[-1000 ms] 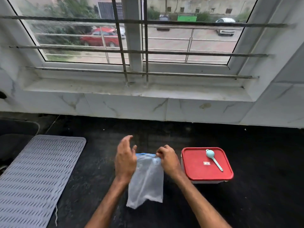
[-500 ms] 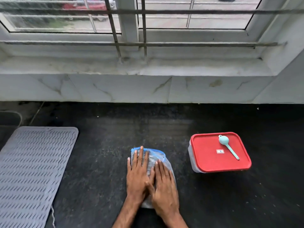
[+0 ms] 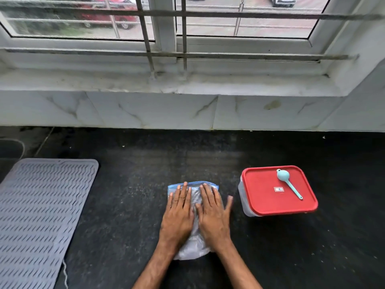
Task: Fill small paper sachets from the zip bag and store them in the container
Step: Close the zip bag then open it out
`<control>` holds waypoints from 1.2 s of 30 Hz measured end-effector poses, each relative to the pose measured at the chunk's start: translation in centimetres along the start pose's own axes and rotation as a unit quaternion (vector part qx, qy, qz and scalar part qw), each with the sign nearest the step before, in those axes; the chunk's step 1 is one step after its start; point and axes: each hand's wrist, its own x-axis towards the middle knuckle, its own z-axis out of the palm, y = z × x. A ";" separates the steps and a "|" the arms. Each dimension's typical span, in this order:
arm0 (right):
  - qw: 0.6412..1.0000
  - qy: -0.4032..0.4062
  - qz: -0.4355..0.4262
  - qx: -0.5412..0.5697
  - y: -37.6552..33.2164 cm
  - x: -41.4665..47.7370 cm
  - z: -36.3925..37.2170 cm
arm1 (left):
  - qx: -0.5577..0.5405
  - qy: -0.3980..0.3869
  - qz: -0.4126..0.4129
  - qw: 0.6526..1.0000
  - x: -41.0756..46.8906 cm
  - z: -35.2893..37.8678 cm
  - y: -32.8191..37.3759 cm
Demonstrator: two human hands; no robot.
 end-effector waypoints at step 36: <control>0.999 -0.014 0.036 -0.023 0.9 -1.7 0.7 | -0.030 -0.011 -0.085 0.996 -2.6 0.7 2.0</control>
